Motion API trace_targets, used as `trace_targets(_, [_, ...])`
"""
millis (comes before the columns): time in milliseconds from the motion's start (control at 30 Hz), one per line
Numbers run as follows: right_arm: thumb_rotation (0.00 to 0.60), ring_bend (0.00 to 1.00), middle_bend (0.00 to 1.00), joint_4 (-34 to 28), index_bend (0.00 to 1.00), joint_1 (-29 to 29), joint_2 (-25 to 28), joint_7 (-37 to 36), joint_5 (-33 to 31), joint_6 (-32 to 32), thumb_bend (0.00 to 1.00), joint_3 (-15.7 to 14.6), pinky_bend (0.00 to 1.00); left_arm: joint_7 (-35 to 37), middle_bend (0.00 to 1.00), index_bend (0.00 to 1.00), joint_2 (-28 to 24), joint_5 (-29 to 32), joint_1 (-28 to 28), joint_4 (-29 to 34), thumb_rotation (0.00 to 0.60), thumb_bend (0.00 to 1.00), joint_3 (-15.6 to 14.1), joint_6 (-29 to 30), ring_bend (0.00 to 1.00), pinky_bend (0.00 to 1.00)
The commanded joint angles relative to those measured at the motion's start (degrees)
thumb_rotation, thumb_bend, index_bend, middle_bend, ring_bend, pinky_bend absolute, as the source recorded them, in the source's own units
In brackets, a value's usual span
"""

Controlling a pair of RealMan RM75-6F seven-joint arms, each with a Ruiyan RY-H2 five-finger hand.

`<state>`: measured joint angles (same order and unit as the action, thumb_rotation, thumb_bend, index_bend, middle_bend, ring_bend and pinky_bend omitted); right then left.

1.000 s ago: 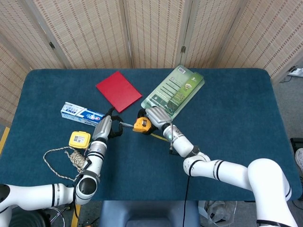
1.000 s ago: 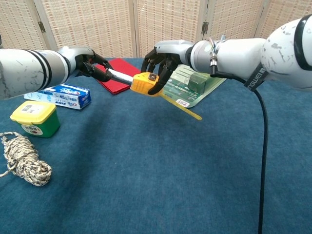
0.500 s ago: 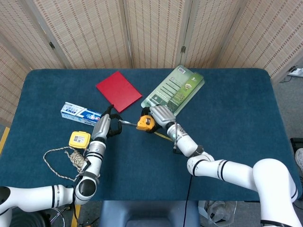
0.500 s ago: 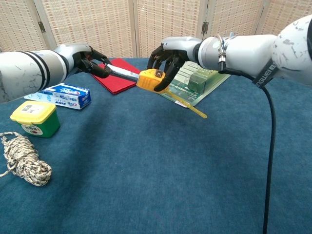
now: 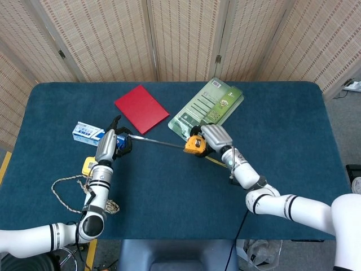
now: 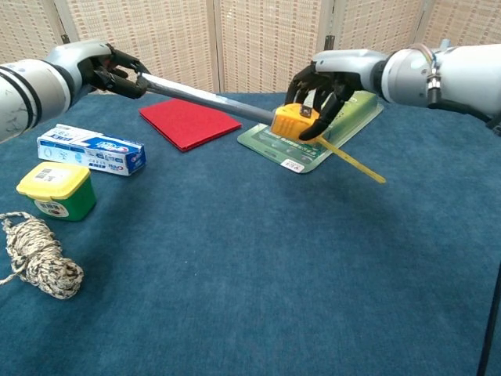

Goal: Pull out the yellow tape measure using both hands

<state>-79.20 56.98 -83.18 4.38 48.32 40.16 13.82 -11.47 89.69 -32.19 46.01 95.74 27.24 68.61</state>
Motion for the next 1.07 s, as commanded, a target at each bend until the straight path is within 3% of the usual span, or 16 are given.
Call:
trace_targets(33, [0.6,0.47,0.56,-1.33,0.64,-2.04,1.7,-1.64,1.95,0.73,0.21,-0.91,0.2,0.95,0.05,0.63,-1.38,-0.9,-1.0,0.7,0.6,0.67,0.23,-0.54,0.0,0.04])
trace_targets(567, [0.6,0.47,0.56,-3.14,0.64,-10.25,7.47,-8.74,11.13,2.93,0.21,-3.76,0.2,8.52,0.05,0.64,-7.98,-4.06,-6.84,-1.14,0.6,0.67,0.11,-4.36,0.0,0.03])
trace_targets(1067, [0.6,0.48,0.56,-2.75,0.64,-13.26,9.15,-11.42,14.16,2.95,0.21,-4.15,0.2,13.58,0.05,0.64,-10.96,-5.8,-9.7,-2.73,0.6,0.67,-0.67,-8.01,0.0,0.03])
